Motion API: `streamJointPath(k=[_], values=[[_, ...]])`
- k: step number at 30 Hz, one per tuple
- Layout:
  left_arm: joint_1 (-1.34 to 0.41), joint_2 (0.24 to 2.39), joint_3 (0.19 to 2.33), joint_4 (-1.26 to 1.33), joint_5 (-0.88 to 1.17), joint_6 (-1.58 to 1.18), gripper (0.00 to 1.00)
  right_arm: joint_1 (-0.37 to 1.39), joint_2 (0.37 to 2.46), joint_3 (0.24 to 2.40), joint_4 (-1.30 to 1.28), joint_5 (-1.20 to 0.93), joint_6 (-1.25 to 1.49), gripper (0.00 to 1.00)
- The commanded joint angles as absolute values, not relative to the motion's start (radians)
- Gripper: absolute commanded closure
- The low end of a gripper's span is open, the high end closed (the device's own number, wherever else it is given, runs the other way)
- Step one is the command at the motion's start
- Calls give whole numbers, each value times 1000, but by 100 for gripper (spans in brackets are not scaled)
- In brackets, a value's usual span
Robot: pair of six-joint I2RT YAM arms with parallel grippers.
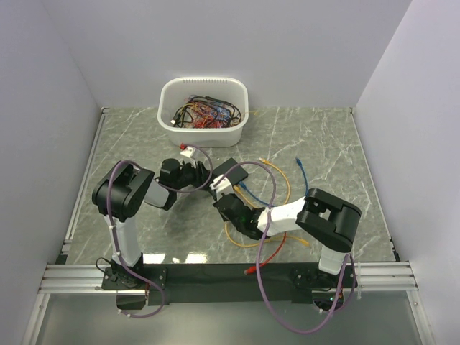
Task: Insert the plug into the switch port
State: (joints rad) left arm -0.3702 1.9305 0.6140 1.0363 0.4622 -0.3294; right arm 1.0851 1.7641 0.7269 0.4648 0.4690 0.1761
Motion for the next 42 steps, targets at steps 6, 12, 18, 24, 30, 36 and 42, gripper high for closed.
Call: streamJointPath(k=[6,12,18,24,30,36,42], values=[[-417,1986,615,930,627,-313,57,1031,1732,767,667,451,110,100],[-422,2003,614,951,655,-318,57,980,1738,784,686,402,115,100],[-423,2014,617,950,666,-321,59,954,1759,813,701,390,126,100],[-443,2025,617,960,669,-336,60,936,1779,834,718,382,140,100],[-485,2040,643,914,667,-331,60,930,1798,906,709,351,112,100],[-512,2022,641,882,650,-337,60,928,1851,991,683,316,84,100],[-518,1979,577,928,609,-429,62,937,1806,924,695,282,126,100]])
